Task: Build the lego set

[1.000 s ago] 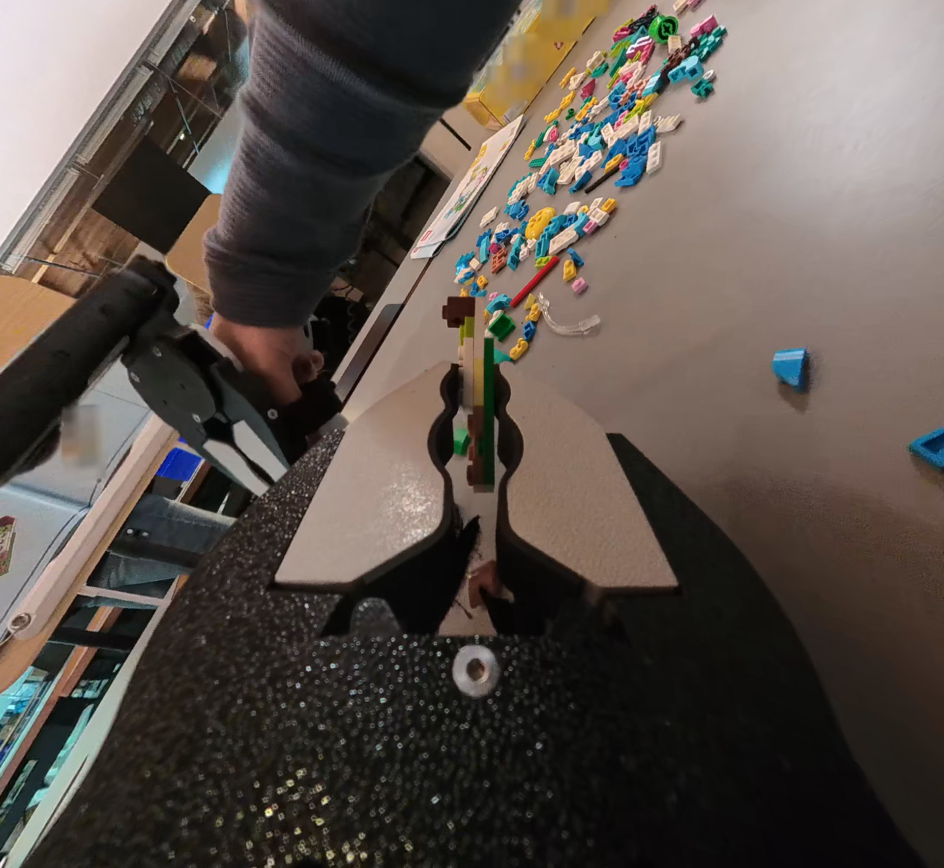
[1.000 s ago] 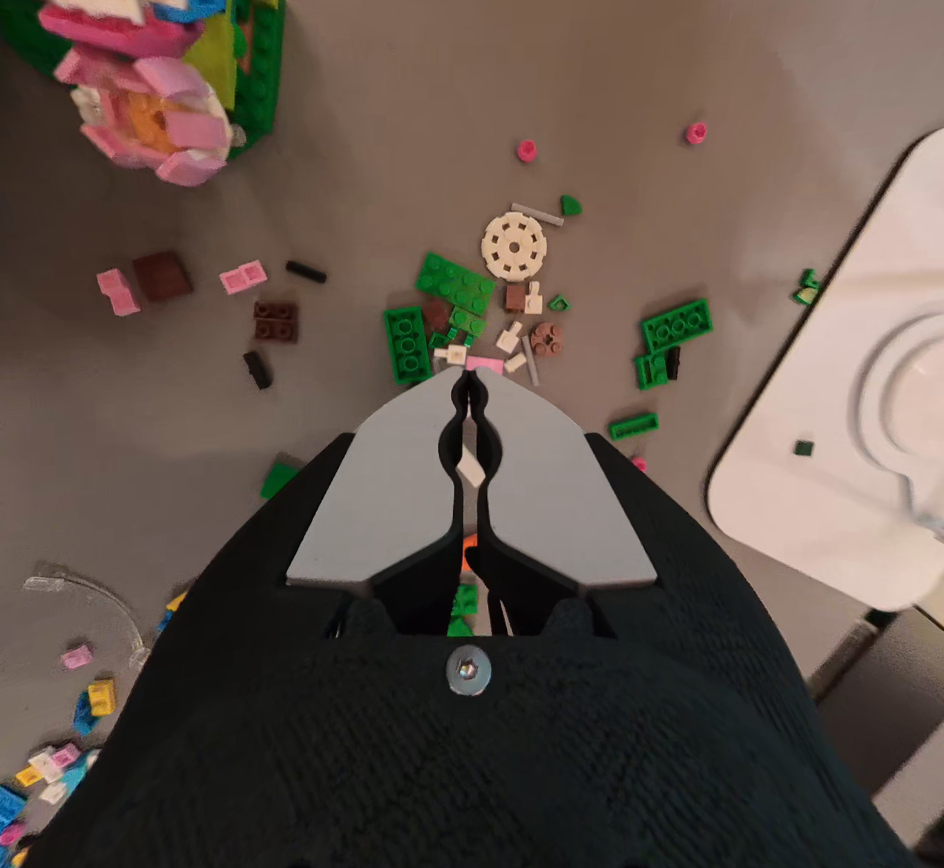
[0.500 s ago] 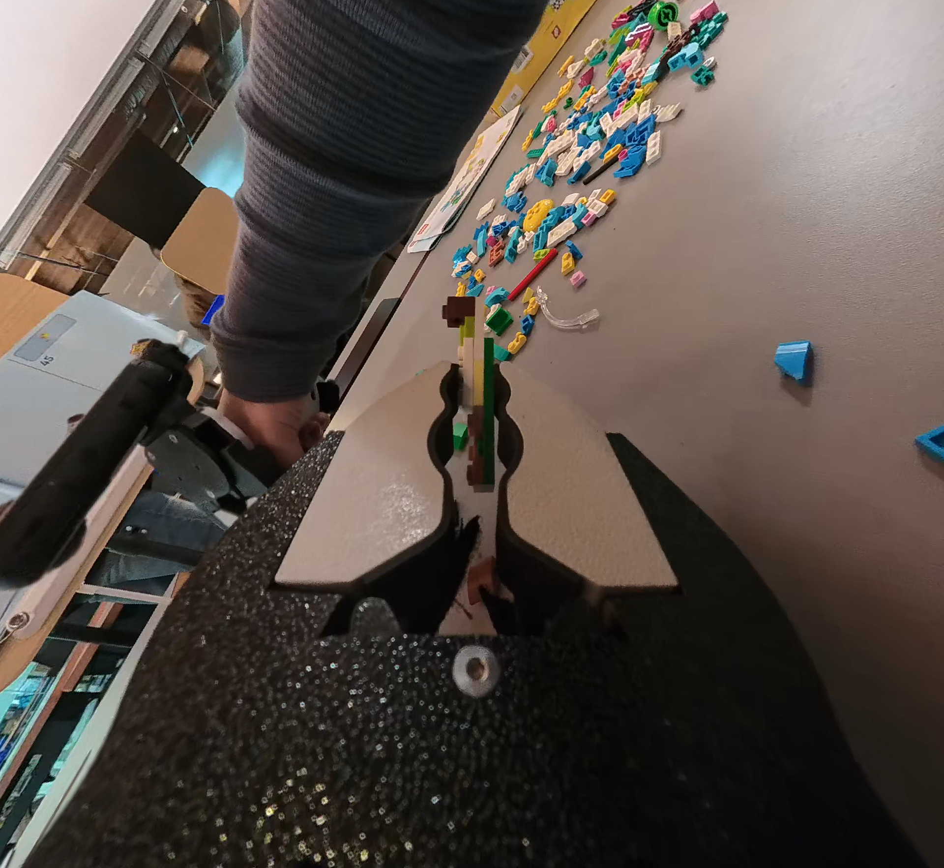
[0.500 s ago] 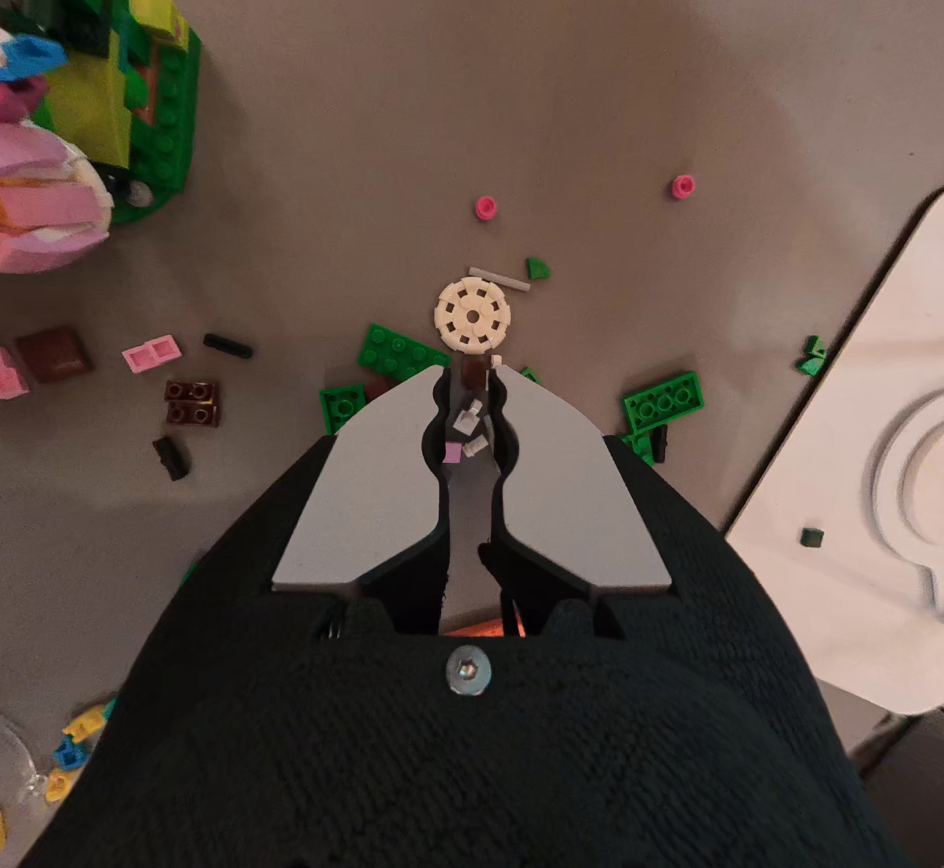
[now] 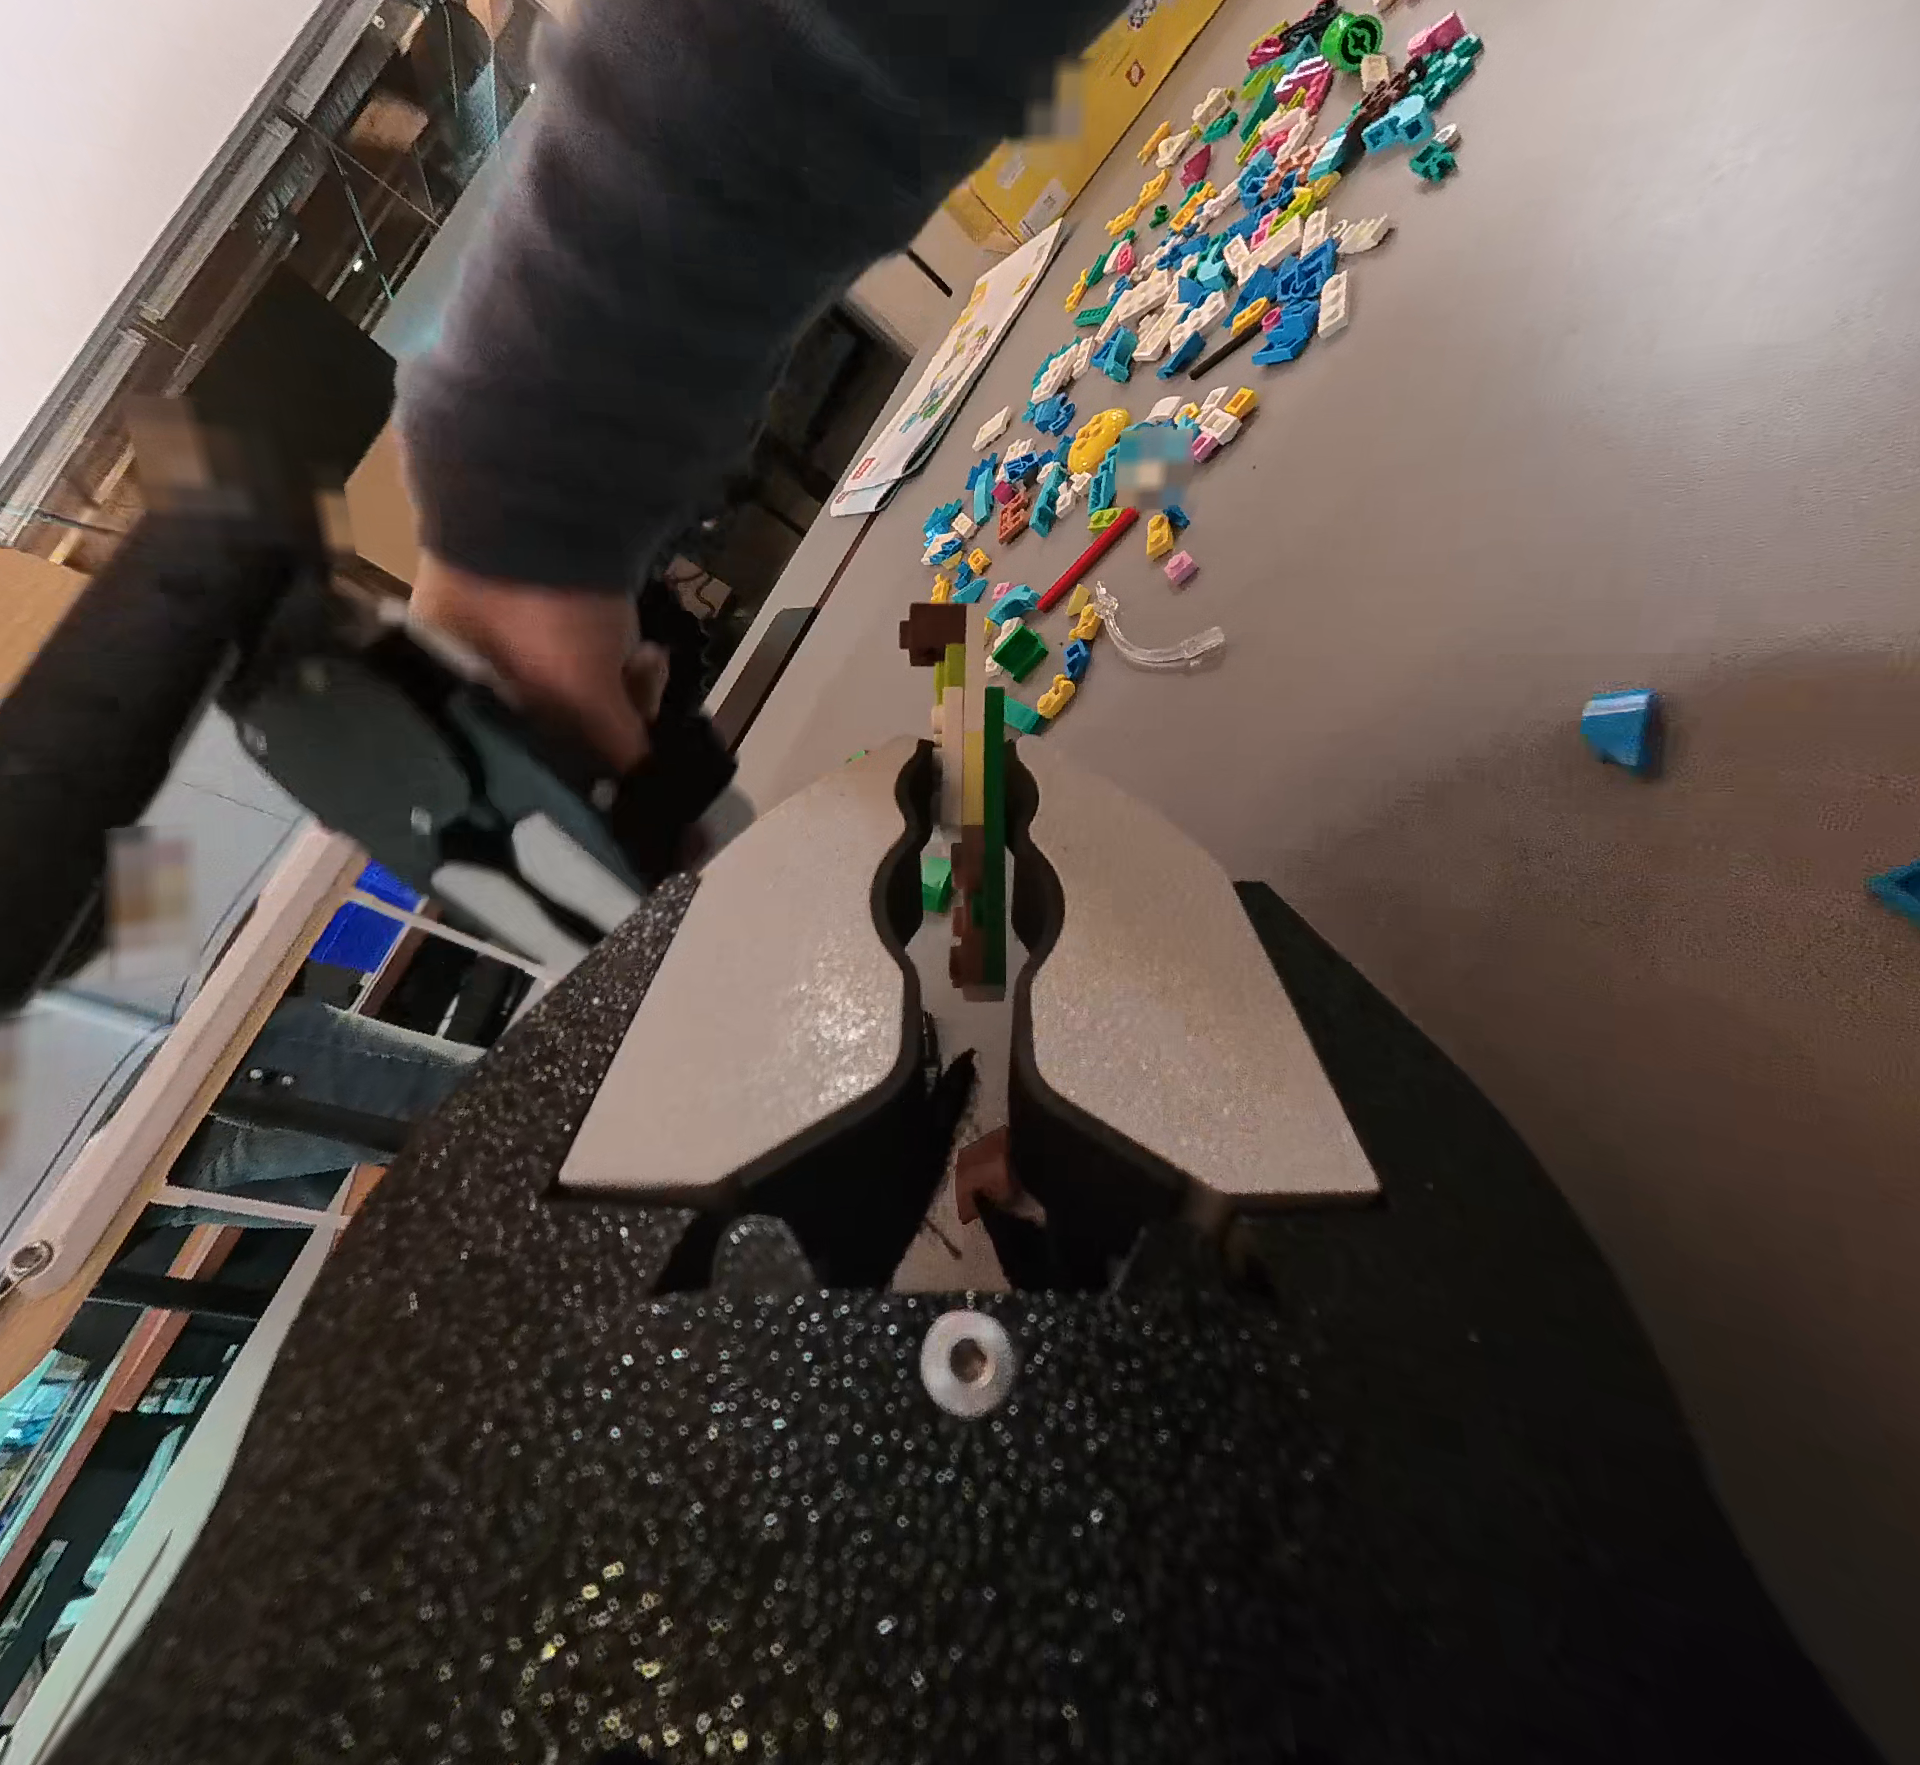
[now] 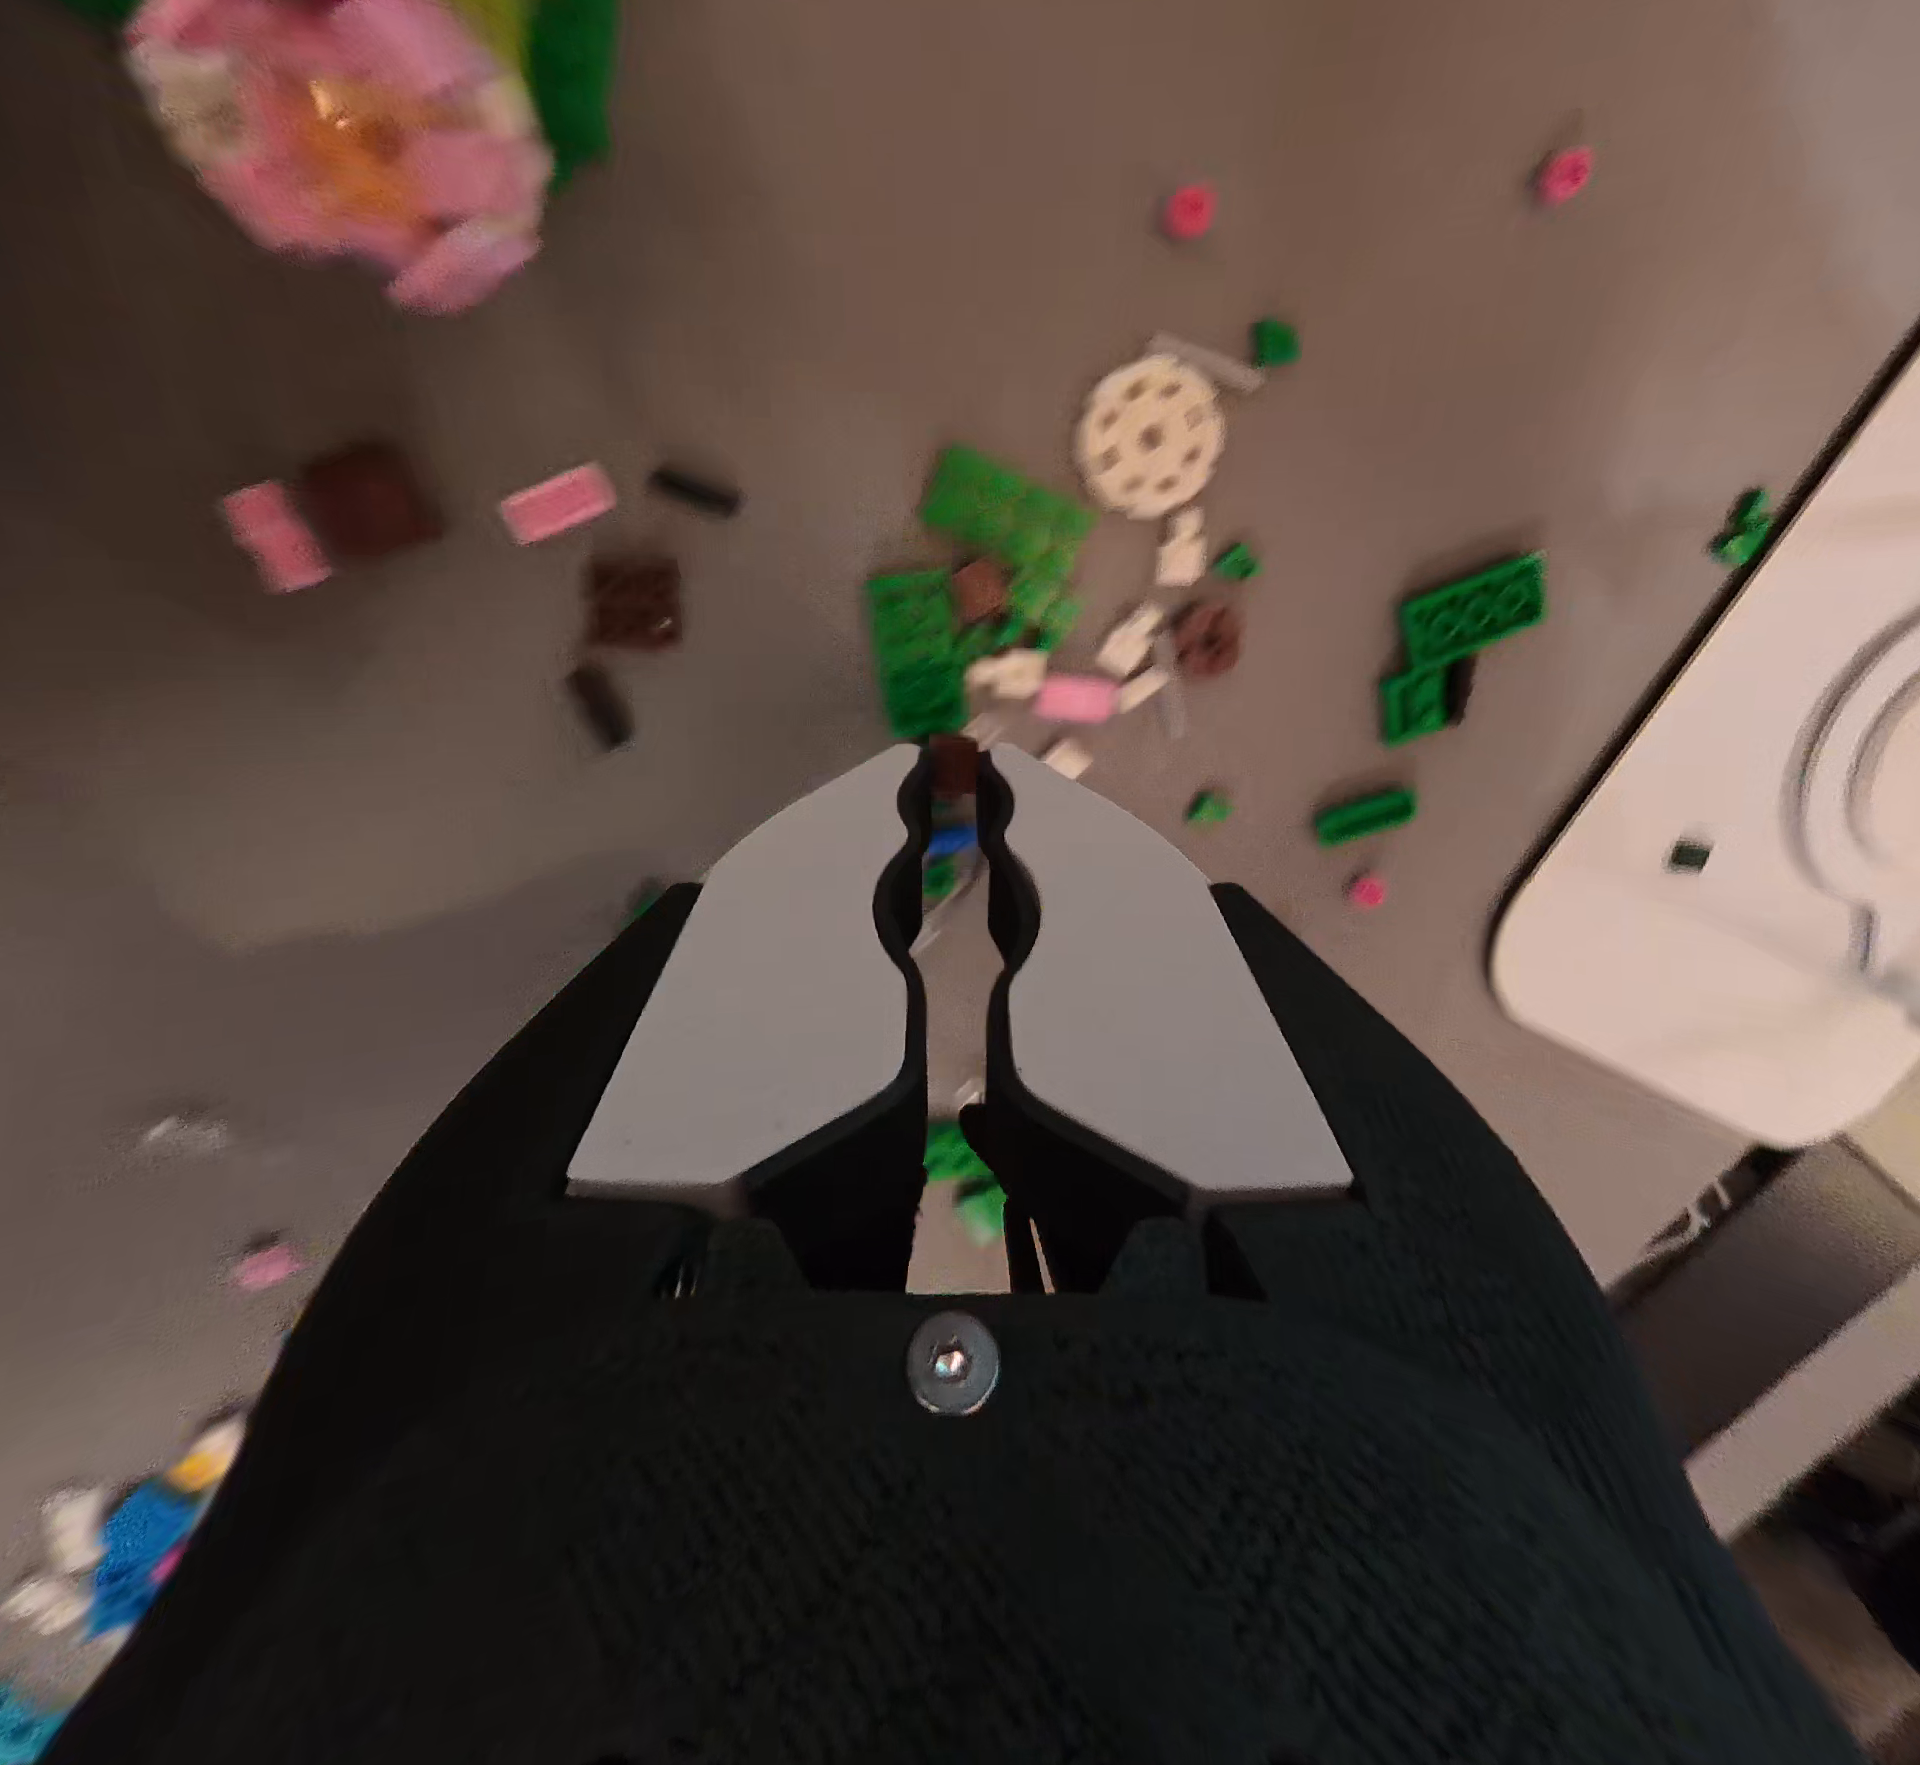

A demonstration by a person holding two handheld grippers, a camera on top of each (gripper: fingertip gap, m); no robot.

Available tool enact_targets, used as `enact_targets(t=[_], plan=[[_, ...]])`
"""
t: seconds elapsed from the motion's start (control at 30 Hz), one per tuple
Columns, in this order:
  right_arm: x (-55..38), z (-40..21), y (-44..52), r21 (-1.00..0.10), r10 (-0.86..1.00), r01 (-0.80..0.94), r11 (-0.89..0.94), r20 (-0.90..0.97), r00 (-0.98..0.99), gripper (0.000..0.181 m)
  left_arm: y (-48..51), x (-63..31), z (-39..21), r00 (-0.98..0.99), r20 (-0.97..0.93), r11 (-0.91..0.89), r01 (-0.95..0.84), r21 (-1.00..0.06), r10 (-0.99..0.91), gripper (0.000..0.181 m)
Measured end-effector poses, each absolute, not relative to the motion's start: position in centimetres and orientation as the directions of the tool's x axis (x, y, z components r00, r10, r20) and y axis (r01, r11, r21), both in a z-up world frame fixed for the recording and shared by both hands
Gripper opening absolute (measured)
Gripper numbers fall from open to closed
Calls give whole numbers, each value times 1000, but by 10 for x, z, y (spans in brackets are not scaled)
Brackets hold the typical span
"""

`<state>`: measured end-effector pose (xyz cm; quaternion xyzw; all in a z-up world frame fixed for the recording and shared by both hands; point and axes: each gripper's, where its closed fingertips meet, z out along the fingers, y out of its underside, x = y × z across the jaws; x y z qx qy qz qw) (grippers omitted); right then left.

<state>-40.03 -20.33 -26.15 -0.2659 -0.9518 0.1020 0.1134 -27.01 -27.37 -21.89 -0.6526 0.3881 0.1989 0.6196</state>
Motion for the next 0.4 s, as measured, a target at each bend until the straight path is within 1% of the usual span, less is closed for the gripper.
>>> enact_targets(t=[0.07, 0.17, 0.3, 0.4], plan=[[-358, -253, -203, -214, 541, 505, 836, 172, -823, 6, -275, -268, -219, 612, -747, 78, -758, -648, -261, 12], [-282, -248, -195, -94, 604, 596, 797, 142, -785, 6, -277, -264, -218, 604, -752, 90, -761, -642, -264, 12], [-179, -252, -184, 155, 734, 732, 664, 52, -677, 6, -279, -261, -215, 603, -755, 107, -758, -643, -259, 12], [-112, -257, -184, 356, 834, 778, 517, -6, -551, 6, -279, -259, -216, 587, -767, 107, -772, -627, -260, 12]])
